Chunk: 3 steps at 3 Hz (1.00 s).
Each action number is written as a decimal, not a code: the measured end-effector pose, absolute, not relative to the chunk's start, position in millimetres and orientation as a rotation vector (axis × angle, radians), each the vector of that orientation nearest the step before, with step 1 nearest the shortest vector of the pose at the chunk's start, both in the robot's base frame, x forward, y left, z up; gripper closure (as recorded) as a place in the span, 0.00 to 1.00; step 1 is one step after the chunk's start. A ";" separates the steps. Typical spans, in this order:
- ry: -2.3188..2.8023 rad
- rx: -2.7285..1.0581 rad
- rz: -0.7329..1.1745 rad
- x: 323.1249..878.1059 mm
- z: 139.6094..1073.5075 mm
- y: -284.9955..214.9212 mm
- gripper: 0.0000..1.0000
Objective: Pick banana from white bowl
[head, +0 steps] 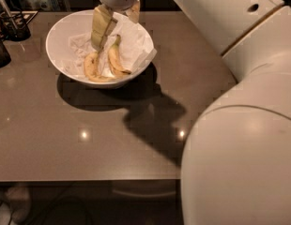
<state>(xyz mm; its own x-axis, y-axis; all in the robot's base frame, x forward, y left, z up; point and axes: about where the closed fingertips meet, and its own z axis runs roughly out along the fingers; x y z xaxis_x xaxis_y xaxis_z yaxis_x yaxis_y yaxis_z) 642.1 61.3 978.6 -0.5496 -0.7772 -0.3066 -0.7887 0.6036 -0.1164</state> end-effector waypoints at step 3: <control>2.636 -1.222 0.098 680.6 926.0 64.1 0.38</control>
Offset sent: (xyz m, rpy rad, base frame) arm 0.0263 -0.0228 -0.0563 -0.0717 0.2008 -0.0919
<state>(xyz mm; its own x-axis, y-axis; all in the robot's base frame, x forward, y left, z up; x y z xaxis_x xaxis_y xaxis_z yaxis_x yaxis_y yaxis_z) 680.6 64.1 926.0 -0.6240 -0.7440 -0.2387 -0.7597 0.6492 -0.0377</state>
